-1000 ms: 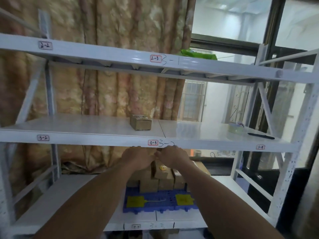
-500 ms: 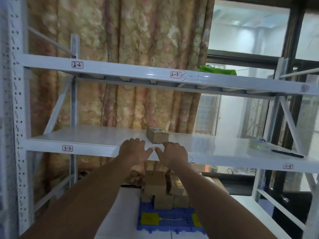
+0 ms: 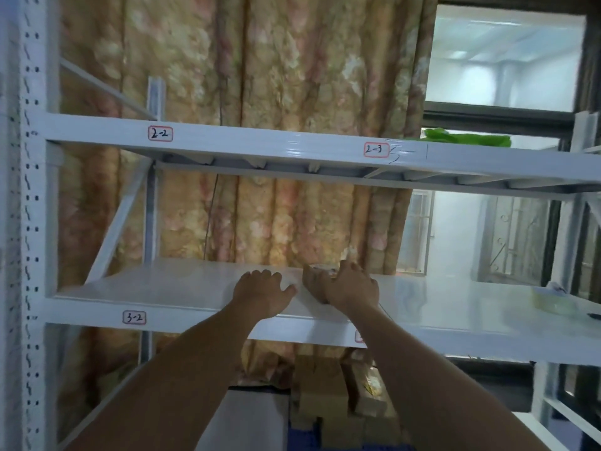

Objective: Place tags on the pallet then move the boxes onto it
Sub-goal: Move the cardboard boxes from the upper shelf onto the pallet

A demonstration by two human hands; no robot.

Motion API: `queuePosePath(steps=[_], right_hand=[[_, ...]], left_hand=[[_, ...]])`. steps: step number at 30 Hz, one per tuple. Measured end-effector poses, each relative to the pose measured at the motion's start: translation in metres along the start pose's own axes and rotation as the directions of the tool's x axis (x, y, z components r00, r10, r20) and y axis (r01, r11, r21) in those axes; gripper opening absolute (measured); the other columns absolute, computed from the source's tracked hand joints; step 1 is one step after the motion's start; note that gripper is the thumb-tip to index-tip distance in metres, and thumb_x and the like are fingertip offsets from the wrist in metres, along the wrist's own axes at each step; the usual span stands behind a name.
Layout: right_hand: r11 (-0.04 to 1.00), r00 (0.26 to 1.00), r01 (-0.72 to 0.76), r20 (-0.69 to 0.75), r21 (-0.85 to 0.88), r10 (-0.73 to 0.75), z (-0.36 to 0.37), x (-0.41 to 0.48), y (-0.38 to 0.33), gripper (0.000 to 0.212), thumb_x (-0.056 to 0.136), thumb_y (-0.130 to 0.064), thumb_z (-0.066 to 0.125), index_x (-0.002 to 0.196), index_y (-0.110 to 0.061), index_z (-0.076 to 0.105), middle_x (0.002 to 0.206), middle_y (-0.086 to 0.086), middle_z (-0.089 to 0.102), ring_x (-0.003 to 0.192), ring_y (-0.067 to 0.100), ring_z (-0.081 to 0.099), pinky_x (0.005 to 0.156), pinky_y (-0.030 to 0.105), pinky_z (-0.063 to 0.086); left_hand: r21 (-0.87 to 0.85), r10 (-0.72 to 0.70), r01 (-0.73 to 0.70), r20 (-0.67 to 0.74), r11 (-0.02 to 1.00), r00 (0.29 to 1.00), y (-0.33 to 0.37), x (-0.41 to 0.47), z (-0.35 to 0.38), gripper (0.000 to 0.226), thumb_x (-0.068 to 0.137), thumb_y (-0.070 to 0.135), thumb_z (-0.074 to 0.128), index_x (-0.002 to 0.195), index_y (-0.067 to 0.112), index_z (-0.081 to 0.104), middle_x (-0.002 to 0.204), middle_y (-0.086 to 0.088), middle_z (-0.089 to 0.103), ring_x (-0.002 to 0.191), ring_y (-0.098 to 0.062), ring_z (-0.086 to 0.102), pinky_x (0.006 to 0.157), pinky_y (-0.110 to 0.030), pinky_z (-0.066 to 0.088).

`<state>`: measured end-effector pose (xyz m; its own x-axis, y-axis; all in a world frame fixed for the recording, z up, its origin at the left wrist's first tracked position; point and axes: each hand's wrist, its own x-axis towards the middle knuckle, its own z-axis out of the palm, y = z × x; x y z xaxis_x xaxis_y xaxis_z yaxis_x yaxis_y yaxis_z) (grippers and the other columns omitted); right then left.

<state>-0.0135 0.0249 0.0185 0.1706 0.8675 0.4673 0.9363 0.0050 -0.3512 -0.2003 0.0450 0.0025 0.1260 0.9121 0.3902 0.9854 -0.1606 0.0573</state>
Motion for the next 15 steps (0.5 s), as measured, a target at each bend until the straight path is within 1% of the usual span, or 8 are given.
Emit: queuePosePath(steps=[2, 4, 6, 9, 11, 12, 14, 15], right_hand=[[0.996, 0.996, -0.080, 0.043, 0.025, 0.079, 0.011, 0.016, -0.004, 0.089, 0.087, -0.076, 0.032, 0.152, -0.014, 0.033, 0.152, 0.012, 0.044, 0.139, 0.034, 0.040, 0.110, 0.046, 0.034], [0.990, 0.989, -0.137, 0.060, 0.044, 0.135, 0.025, 0.031, -0.008, 0.101, 0.079, -0.086, 0.032, 0.151, -0.014, 0.032, 0.148, 0.012, 0.048, 0.135, 0.035, 0.042, 0.106, 0.047, 0.035], [0.983, 0.985, -0.170, 0.044, 0.064, 0.168, 0.040, 0.040, -0.013, 0.103, 0.075, -0.089, 0.033, 0.145, -0.013, 0.040, 0.140, 0.012, 0.054, 0.130, 0.036, 0.045, 0.100, 0.046, 0.038], [0.982, 0.982, -0.188, -0.020, 0.031, 0.189, 0.053, 0.049, -0.026, 0.097, 0.075, -0.089, 0.036, 0.131, -0.012, 0.051, 0.130, 0.012, 0.059, 0.124, 0.036, 0.047, 0.094, 0.044, 0.043], [0.985, 0.983, -0.172, -0.062, 0.034, 0.174, 0.058, 0.048, -0.038, 0.087, 0.076, -0.085, 0.040, 0.122, -0.012, 0.056, 0.123, 0.012, 0.062, 0.119, 0.036, 0.051, 0.093, 0.043, 0.048], [0.989, 0.987, -0.140, -0.079, 0.039, 0.143, 0.061, 0.047, -0.047, 0.083, 0.078, -0.082, 0.041, 0.120, -0.011, 0.056, 0.122, 0.013, 0.062, 0.118, 0.037, 0.051, 0.093, 0.043, 0.048], [0.997, 0.992, -0.060, -0.110, 0.045, 0.065, 0.066, 0.043, -0.070, 0.082, 0.080, -0.079, 0.039, 0.120, -0.009, 0.056, 0.122, 0.015, 0.062, 0.119, 0.038, 0.049, 0.094, 0.043, 0.045], [0.998, 0.992, -0.024, -0.119, 0.057, 0.031, 0.068, 0.038, -0.083, 0.084, 0.080, -0.079, 0.037, 0.121, -0.008, 0.056, 0.123, 0.016, 0.062, 0.119, 0.038, 0.048, 0.094, 0.043, 0.044]], left_hand=[[-0.025, -0.007, 0.007, -0.001, 1.000, 1.000, -0.012, 0.017, 0.000, 0.074, 0.097, 0.069, 0.024, 0.145, 0.018, 0.048, 0.146, -0.009, 0.051, 0.128, -0.030, 0.050, 0.107, -0.042, 0.040], [-0.025, -0.013, 0.013, 0.018, 1.000, 1.000, -0.024, 0.030, 0.002, 0.074, 0.097, 0.069, 0.023, 0.145, 0.018, 0.048, 0.145, -0.010, 0.052, 0.128, -0.030, 0.050, 0.106, -0.042, 0.040], [-0.032, -0.029, 0.030, 0.030, 0.999, 0.999, -0.038, 0.039, 0.006, 0.074, 0.097, 0.068, 0.022, 0.145, 0.017, 0.048, 0.145, -0.011, 0.052, 0.128, -0.031, 0.050, 0.106, -0.043, 0.039], [-0.082, -0.056, 0.061, 0.067, 0.995, 0.996, -0.058, 0.044, 0.008, 0.075, 0.097, 0.068, 0.021, 0.145, 0.017, 0.047, 0.145, -0.011, 0.051, 0.129, -0.031, 0.048, 0.106, -0.043, 0.038], [-0.116, -0.070, 0.078, 0.070, 0.990, 0.995, -0.073, 0.044, 0.011, 0.074, 0.098, 0.067, 0.021, 0.144, 0.016, 0.047, 0.145, -0.011, 0.050, 0.130, -0.032, 0.048, 0.106, -0.043, 0.039], [-0.157, -0.093, 0.104, 0.073, 0.982, 0.993, -0.081, 0.044, 0.013, 0.072, 0.099, 0.066, 0.021, 0.144, 0.016, 0.048, 0.145, -0.011, 0.051, 0.130, -0.032, 0.048, 0.106, -0.043, 0.039], [-0.285, -0.139, 0.158, 0.086, 0.945, 0.986, -0.096, 0.042, 0.015, 0.069, 0.100, 0.064, 0.023, 0.139, 0.016, 0.053, 0.142, -0.011, 0.054, 0.127, -0.032, 0.051, 0.104, -0.043, 0.041], [-0.357, -0.168, 0.192, 0.097, 0.914, 0.981, -0.104, 0.040, 0.015, 0.065, 0.100, 0.061, 0.025, 0.133, 0.014, 0.057, 0.137, -0.012, 0.058, 0.123, -0.032, 0.055, 0.103, -0.042, 0.044]])
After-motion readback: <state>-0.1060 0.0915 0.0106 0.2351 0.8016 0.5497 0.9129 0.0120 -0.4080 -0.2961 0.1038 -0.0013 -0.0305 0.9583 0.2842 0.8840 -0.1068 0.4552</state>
